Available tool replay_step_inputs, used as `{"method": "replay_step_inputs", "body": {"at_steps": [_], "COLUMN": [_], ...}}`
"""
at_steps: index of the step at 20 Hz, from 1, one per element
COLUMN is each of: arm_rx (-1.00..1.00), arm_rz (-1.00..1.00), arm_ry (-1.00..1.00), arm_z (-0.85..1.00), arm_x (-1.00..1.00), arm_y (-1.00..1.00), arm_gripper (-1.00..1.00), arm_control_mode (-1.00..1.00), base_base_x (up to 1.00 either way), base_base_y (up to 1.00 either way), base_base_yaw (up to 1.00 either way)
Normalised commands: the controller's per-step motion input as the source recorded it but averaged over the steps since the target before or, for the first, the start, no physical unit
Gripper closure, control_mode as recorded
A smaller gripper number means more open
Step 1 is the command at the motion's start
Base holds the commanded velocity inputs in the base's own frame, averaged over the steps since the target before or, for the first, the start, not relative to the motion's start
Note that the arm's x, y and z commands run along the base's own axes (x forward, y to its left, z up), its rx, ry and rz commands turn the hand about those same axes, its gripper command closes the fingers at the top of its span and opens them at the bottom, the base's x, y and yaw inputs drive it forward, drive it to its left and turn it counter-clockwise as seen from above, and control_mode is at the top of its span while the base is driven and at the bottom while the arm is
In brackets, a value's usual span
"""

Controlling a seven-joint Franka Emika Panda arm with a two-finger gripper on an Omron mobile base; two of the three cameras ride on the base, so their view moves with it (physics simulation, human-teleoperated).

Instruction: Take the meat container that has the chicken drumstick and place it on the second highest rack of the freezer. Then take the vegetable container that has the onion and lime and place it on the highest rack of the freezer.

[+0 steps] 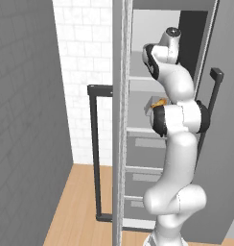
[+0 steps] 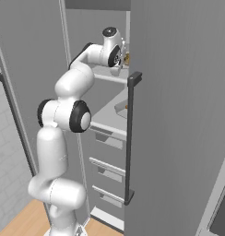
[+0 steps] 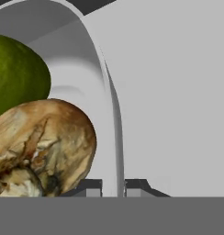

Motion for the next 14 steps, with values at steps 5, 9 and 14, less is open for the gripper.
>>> {"method": "replay_step_inputs", "body": {"at_steps": [5,9,14], "arm_rx": [0.0,0.0,0.0], "arm_rz": [0.0,0.0,0.0], "arm_ry": [0.0,0.0,0.0], "arm_z": [0.0,0.0,0.0], "arm_x": [0.0,0.0,0.0], "arm_y": [0.0,0.0,0.0], "arm_gripper": [1.0,-1.0,-1.0], "arm_control_mode": [-1.0,-1.0,-1.0], "base_base_x": [0.0,0.0,0.0], "base_base_y": [0.0,0.0,0.0], "base_base_yaw": [0.0,0.0,0.0]}}
